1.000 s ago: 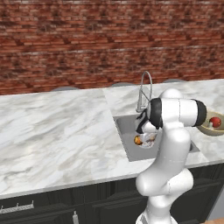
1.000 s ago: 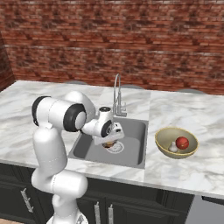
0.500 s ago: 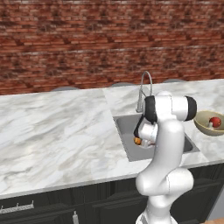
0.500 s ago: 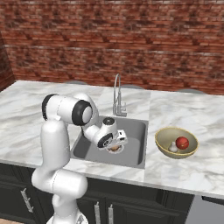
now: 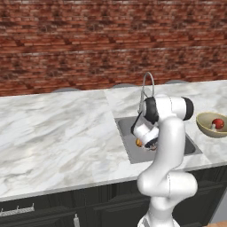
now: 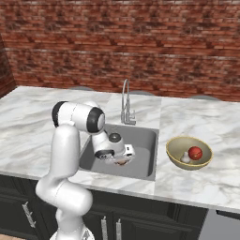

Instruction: There is a mixed pile of frozen fruits and vegetables on the counter. Locate all the frozen vegetables and place the items in a bowl on the counter. Take all the frozen fruits and defrost them in a running sink.

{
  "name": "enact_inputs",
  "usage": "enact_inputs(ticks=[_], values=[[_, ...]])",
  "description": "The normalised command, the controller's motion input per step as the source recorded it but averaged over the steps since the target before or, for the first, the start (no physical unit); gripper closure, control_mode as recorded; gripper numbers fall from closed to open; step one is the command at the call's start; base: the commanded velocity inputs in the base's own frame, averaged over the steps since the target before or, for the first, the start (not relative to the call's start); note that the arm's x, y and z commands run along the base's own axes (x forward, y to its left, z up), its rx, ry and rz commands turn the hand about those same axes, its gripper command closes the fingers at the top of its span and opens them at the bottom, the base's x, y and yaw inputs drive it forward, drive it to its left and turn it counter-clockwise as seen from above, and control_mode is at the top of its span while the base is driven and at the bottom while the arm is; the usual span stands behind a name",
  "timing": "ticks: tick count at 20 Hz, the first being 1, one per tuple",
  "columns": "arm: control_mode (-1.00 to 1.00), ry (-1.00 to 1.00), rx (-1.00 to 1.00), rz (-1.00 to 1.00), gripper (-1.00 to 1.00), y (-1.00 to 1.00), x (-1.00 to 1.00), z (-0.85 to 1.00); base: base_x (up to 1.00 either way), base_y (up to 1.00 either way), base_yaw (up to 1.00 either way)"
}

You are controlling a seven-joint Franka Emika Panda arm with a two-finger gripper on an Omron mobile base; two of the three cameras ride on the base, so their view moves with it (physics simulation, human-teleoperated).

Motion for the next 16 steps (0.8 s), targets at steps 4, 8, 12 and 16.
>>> enact_inputs(ticks=[4,8,12,16], values=[[-1.0,0.13,-0.01,-0.04,-1.0,-0.02,0.0,0.2,0.0,0.0,0.0],[-1.0,0.0,0.0,-0.03,-1.0,0.01,-0.01,0.36,0.0,0.0,0.0],[-1.0,0.0,0.04,-0.07,-1.0,-0.02,-0.02,0.71,0.0,0.0,0.0],[-1.0,0.0,0.05,-0.12,-1.0,-0.04,0.0,0.91,0.0,0.0,0.0]])
